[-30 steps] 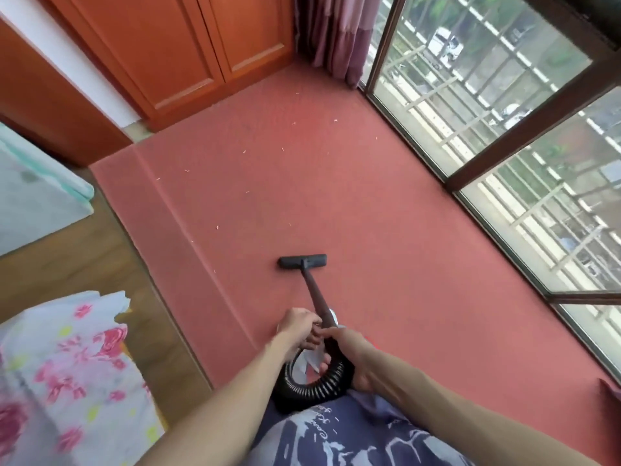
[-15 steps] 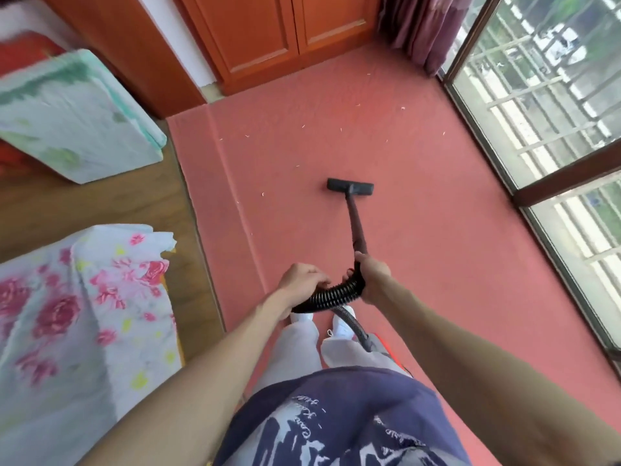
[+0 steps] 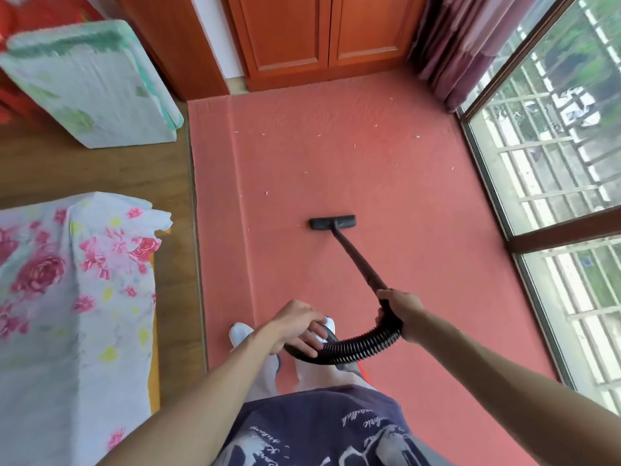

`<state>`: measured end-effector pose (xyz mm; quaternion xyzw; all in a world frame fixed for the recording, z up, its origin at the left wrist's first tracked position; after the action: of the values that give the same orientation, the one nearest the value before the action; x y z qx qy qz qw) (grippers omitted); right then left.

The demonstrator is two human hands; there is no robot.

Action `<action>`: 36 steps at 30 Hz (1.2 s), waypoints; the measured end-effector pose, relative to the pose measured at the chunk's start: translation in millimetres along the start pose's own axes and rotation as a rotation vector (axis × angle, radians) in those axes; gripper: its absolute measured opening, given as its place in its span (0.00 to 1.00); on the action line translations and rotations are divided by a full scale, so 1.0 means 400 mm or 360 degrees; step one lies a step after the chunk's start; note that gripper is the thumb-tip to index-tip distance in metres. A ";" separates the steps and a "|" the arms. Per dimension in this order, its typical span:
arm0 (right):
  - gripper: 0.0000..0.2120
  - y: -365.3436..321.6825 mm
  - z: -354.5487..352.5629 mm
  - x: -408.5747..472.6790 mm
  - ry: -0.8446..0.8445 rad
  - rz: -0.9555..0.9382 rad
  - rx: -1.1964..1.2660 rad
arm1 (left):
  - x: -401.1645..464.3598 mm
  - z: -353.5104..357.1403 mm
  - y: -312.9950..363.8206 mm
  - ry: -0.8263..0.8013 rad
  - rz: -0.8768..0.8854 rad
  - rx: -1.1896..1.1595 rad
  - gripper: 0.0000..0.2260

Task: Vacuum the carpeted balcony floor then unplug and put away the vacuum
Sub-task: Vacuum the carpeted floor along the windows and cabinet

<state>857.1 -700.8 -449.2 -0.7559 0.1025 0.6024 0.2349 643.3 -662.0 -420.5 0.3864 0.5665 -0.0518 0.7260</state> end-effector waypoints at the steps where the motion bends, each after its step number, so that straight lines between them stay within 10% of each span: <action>1: 0.04 -0.020 0.017 0.023 0.0009 -0.0002 -0.0023 | -0.001 -0.006 -0.001 0.0024 0.0007 -0.0001 0.08; 24: 0.06 -0.006 0.245 -0.043 -0.0059 -0.0087 -0.0235 | -0.013 -0.054 0.047 0.0037 0.0292 0.0422 0.08; 36: 0.04 0.122 0.279 -0.072 -0.0080 -0.0069 -0.0329 | -0.070 -0.220 -0.121 0.0618 0.0183 -0.0292 0.07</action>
<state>732.2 -693.4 -451.2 -0.7628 0.0176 0.6234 0.1712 539.5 -651.3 -425.8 0.3531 0.6750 0.1167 0.6372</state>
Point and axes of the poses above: each hand's wrist, its own x-axis towards the middle knuckle, its own z-axis out of the palm, y = z × x, the point moved 1 cm from there along x, towards the middle knuckle, and after that the axes turned 7 degrees about z, right-handed, at the moved point
